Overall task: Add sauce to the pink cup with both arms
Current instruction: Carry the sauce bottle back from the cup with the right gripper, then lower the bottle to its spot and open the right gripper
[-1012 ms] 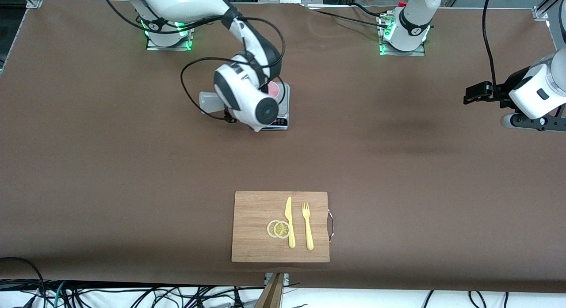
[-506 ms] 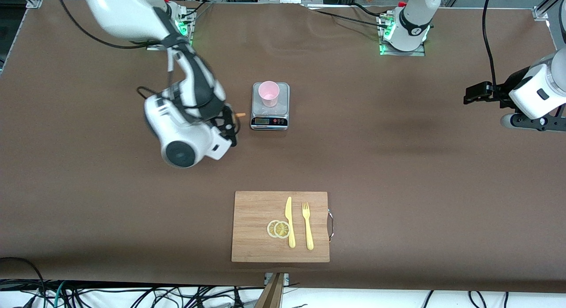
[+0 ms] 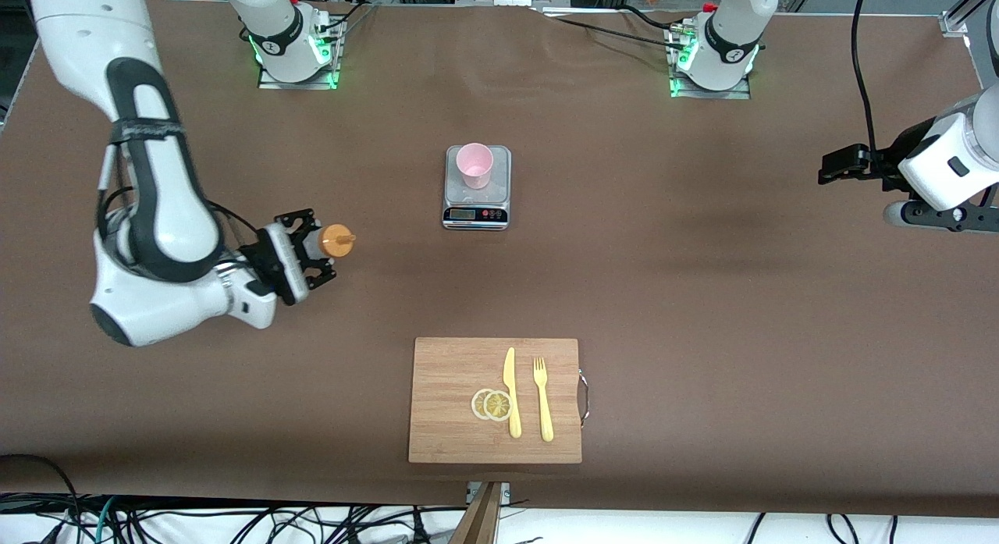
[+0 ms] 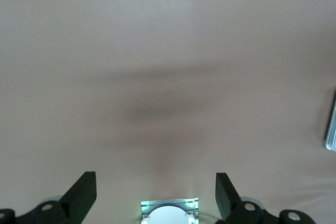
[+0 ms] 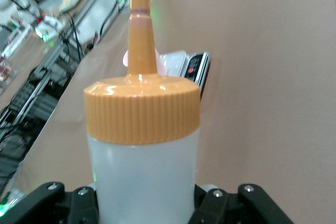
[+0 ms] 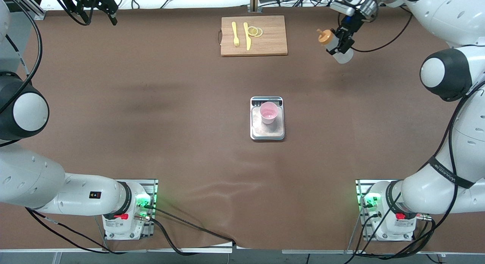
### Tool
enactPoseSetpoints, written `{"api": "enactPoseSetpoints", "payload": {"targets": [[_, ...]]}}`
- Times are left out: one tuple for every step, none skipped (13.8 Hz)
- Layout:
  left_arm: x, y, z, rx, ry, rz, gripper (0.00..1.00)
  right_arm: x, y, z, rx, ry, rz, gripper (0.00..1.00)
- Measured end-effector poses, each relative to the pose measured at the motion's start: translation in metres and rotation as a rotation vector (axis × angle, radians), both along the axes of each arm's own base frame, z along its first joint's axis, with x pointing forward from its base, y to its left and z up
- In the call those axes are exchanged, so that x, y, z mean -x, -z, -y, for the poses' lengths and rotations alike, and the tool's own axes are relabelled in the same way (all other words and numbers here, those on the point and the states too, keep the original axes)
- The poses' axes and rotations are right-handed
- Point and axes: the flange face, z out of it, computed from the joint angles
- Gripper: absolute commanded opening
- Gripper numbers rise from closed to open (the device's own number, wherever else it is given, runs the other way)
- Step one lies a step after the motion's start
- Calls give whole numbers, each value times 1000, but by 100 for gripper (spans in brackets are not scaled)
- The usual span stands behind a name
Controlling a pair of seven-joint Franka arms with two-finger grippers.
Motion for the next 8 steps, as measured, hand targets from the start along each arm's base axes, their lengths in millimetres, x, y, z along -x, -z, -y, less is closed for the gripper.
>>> {"api": "enactPoseSetpoints", "payload": {"targets": [[0,0,0,0,0,0,100,1,15,18,-67,11,2,0],[0,0,0,0,0,0,100,4,34,34,-140,17,1,0],[0,0,0,0,0,0,100,10,54,50,-212,19,-1,0],[0,0,0,0,0,0,100,17,74,65,-278,14,0,0],[0,0,0,0,0,0,100,24,89,80,-335,6,4,0],[0,0,0,0,0,0,100,30,101,95,-387,-3,13,0],[0,0,0,0,0,0,100,37,111,110,-438,-10,25,0],[0,0,0,0,0,0,100,44,121,125,-487,-13,35,0]]}}
